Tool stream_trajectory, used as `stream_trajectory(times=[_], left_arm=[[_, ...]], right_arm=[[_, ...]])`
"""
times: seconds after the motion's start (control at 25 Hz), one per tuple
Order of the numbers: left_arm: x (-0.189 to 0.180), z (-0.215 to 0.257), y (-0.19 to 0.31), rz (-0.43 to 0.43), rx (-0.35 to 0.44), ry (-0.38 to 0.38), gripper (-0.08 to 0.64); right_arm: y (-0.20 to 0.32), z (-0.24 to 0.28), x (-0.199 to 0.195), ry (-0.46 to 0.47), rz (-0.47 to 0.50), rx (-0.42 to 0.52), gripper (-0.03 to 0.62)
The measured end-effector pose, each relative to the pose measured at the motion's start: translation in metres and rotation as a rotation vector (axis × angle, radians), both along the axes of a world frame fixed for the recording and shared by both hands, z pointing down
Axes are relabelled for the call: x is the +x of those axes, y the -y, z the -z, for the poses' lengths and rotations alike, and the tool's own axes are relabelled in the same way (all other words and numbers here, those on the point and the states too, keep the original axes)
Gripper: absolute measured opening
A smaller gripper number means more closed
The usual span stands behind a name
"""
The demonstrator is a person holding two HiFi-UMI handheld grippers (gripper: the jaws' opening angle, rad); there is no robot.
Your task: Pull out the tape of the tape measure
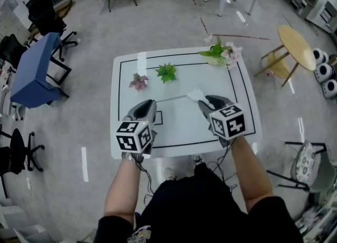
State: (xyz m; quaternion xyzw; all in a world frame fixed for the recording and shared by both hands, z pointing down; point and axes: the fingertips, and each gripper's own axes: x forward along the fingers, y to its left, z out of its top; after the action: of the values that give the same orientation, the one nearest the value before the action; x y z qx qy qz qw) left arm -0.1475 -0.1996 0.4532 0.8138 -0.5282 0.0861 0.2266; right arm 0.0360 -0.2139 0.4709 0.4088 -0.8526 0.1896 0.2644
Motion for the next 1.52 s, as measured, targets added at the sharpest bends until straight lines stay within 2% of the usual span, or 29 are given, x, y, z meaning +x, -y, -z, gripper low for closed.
stream_trajectory(times=[0.12,0.36,0.52,0.6,0.8,0.96,1.2,1.52], left_arm=[[-0.009,-0.001,0.002,0.024,-0.01,0.0,0.032],[-0.013,-0.003,0.004,0.021,-0.016,0.004,0.032],[-0.024,-0.006,0.006,0.066,-0.029,0.007,0.032],[-0.027,-0.006,0.007,0.069,-0.032,0.002,0.032],[-0.027,-0.01,0.007,0.068,-0.034,0.012,0.032],[-0.038,-0.013,0.01,0.109,-0.039,0.023,0.032],[-0.044,-0.016,0.011,0.116,-0.042,0.038,0.032],[-0.055,-0.024,0.011,0.152,-0.064,0.031,0.032]], right_arm=[[0.003,-0.001,0.01,-0.016,-0.024,0.003,0.121],[0.004,-0.003,0.017,0.004,-0.041,-0.017,0.121],[0.005,-0.004,0.029,-0.018,-0.064,-0.01,0.121],[0.005,-0.005,0.035,0.004,-0.077,-0.028,0.121],[0.005,-0.009,0.037,-0.001,-0.083,-0.029,0.121],[0.008,-0.012,0.045,-0.019,-0.099,-0.027,0.121],[0.009,-0.016,0.052,0.004,-0.111,-0.047,0.121],[0.012,-0.018,0.071,-0.008,-0.145,-0.047,0.121]])
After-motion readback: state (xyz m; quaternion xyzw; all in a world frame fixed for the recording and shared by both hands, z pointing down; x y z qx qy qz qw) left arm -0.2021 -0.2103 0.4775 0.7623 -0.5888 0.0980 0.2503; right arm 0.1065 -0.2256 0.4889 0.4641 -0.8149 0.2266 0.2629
